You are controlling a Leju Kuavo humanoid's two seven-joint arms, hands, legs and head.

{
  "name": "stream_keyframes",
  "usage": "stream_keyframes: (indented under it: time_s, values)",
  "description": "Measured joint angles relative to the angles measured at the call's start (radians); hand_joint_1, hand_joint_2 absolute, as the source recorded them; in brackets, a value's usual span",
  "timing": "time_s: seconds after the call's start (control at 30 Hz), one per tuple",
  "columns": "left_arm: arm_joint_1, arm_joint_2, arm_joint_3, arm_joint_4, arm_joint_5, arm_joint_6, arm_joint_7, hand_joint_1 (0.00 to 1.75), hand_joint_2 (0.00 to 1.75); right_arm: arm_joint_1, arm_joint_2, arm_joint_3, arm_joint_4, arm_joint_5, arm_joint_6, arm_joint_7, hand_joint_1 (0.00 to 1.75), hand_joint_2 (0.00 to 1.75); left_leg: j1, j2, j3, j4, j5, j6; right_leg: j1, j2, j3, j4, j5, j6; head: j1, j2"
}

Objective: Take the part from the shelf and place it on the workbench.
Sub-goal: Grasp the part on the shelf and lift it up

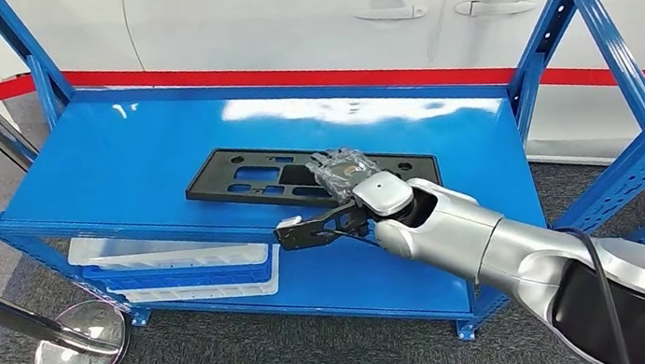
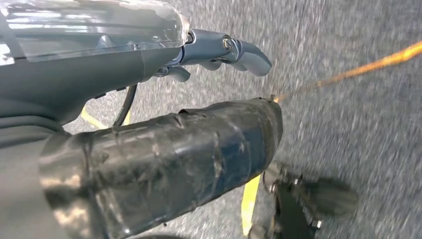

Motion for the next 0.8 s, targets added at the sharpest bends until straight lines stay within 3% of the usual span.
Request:
stream_keyframes:
  time_s: [0.03,0.1,0.13,0.17,0.23,0.33,0.43,0.5,0.53,0.57,0.6,0.67,0.73,0.8]
  values:
    - [0.000,0.001,0.000,0.000,0.000,0.000,0.000,0.00,0.00,0.003,-0.001,0.000,0.000,0.001,0.000,-0.001,0.10,1.75,0.000,-0.001,0.003,0.001,-0.003,0.000,-0.001,0.000,0.000,-0.015,0.024,-0.001,0.000,0.000]
    - [0.001,0.001,0.000,0.000,0.000,0.000,0.000,0.00,0.00,0.005,-0.001,0.000,0.000,0.002,0.001,-0.005,0.92,1.75,0.000,-0.003,0.012,0.005,-0.012,-0.005,-0.001,-0.001,0.047,-0.129,0.097,-0.005,0.001,0.000]
    - [0.001,0.001,0.000,0.000,0.000,0.000,0.000,0.00,0.00,0.004,-0.001,0.000,0.000,0.003,0.001,-0.007,1.34,1.75,-0.002,-0.004,0.013,0.010,-0.017,-0.009,0.001,-0.001,0.077,-0.190,0.121,-0.008,0.001,0.000]
    - [0.001,0.001,0.000,0.000,0.000,0.000,-0.001,0.00,0.00,0.003,-0.001,0.000,0.001,0.003,0.002,-0.010,1.64,1.75,-0.004,-0.004,0.013,0.013,-0.021,-0.014,0.002,-0.001,0.097,-0.229,0.130,-0.010,0.000,0.000]
    - [0.000,0.002,0.000,0.000,0.000,0.000,-0.003,0.00,0.00,0.005,-0.001,0.000,0.002,0.001,0.003,-0.021,1.61,1.75,-0.006,-0.004,0.011,0.014,-0.024,-0.024,0.006,0.001,0.110,-0.253,0.125,-0.015,-0.001,0.000]
    - [0.000,0.003,0.000,0.000,0.004,-0.002,-0.005,0.00,0.00,0.009,-0.002,0.000,0.004,-0.003,0.006,-0.036,1.63,1.75,-0.003,-0.002,0.007,0.031,-0.041,-0.040,0.001,0.002,0.118,-0.265,0.127,-0.029,-0.002,0.000]
    - [-0.001,0.005,0.000,0.000,0.012,-0.005,-0.006,0.00,0.00,0.010,-0.001,0.000,0.005,-0.003,0.009,-0.045,1.70,1.75,0.000,0.000,-0.067,0.184,-0.117,-0.054,-0.003,0.001,0.125,-0.271,0.127,-0.039,-0.008,0.000]
    - [0.000,0.007,0.000,0.000,0.019,-0.008,-0.006,0.00,0.00,0.011,0.000,0.000,0.007,-0.003,0.010,-0.050,1.73,1.75,0.001,0.000,-0.119,0.273,-0.135,-0.059,-0.002,0.001,0.126,-0.270,0.125,-0.041,-0.008,0.000]
    - [0.001,0.008,0.000,0.000,0.021,-0.008,-0.006,0.00,0.00,0.011,0.000,0.000,0.008,-0.002,0.010,-0.053,1.74,1.75,0.001,0.000,-0.122,0.269,-0.118,-0.059,-0.002,0.001,0.127,-0.269,0.123,-0.041,-0.008,0.000]
    - [0.002,0.008,0.000,0.000,0.023,-0.009,-0.006,0.00,0.00,0.011,0.002,0.000,0.009,-0.001,0.009,-0.056,1.75,1.75,0.001,0.000,-0.106,0.228,-0.083,-0.058,-0.002,0.002,0.130,-0.268,0.121,-0.041,-0.008,0.000]
    - [0.003,0.009,0.000,0.000,0.024,-0.009,-0.007,0.00,0.00,0.009,0.003,0.000,0.011,0.001,0.009,-0.058,1.75,1.75,0.003,0.000,-0.078,0.162,-0.044,-0.059,-0.002,0.003,0.133,-0.266,0.117,-0.040,-0.008,0.000]
    - [0.001,0.011,0.000,0.000,0.024,-0.009,-0.010,0.00,0.00,0.001,0.005,0.000,0.014,0.006,0.008,-0.063,1.75,1.75,0.007,-0.001,-0.026,0.051,-0.005,-0.066,0.006,0.005,0.133,-0.257,0.110,-0.040,-0.009,0.000]
    - [-0.001,0.011,0.001,0.000,0.025,-0.009,-0.014,0.00,0.00,-0.010,0.006,0.000,0.017,0.010,0.010,-0.069,1.75,1.75,0.009,-0.003,-0.012,0.022,-0.009,-0.060,0.017,0.007,0.129,-0.251,0.105,-0.041,-0.007,0.000]
    - [-0.001,0.011,0.001,0.000,0.027,-0.008,-0.017,0.00,0.00,-0.015,0.007,0.000,0.019,0.013,0.012,-0.074,1.75,1.75,0.008,-0.004,-0.011,0.021,-0.009,-0.048,0.019,0.007,0.132,-0.253,0.105,-0.042,-0.004,0.000]
